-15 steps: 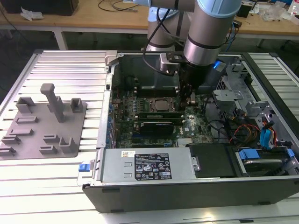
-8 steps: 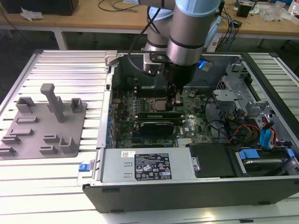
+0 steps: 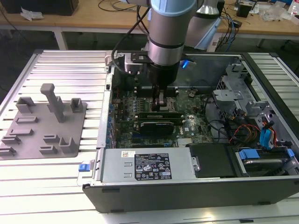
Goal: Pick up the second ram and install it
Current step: 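Press down the second ram until it locks into place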
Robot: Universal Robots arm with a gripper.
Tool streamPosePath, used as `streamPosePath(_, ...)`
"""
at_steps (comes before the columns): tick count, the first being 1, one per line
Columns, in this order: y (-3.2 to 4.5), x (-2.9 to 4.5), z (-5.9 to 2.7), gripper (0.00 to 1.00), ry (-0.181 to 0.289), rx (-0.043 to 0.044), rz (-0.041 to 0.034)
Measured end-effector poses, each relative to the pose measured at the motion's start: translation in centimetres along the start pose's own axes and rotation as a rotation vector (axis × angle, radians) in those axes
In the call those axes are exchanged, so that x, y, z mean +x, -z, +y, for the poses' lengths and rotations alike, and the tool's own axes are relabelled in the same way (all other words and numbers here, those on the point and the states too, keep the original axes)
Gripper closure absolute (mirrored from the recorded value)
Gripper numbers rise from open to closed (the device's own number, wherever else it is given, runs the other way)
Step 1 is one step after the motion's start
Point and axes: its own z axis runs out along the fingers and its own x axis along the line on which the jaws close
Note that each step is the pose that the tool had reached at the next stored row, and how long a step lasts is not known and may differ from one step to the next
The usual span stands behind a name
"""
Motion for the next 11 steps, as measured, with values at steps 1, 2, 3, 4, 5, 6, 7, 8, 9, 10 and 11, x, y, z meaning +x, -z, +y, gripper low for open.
streamPosePath(1, -0.07, -0.02, 0.41, 0.92, 0.000, 0.0001, 0.0003)
streamPosePath(2, -0.16, -0.05, 0.76, 0.92, 0.000, 0.0002, 0.0001)
streamPosePath(3, -0.22, -0.07, 0.95, 0.92, 0.000, 0.0002, 0.0001)
streamPosePath(4, -0.28, -0.09, 1.06, 0.92, 0.000, 0.0002, 0.0000)
streamPosePath(5, -0.40, -0.09, 1.25, 0.92, 0.000, 0.0002, 0.0001)
streamPosePath(6, -0.48, -0.09, 1.40, 0.92, 0.000, 0.0001, 0.0003)
streamPosePath(7, -0.48, -0.09, 1.40, 0.92, 0.000, 0.0001, 0.0003)
streamPosePath(8, -0.49, -0.09, 1.40, 0.92, 0.000, 0.0002, 0.0002)
streamPosePath(9, -0.58, -0.10, 1.40, 0.92, 0.000, 0.0004, -0.0002)
streamPosePath(10, -0.77, -0.09, 1.40, 0.92, 0.000, 0.0003, 0.0000)
streamPosePath(11, -0.84, -0.08, 1.40, 0.92, 0.000, 0.0002, 0.0002)
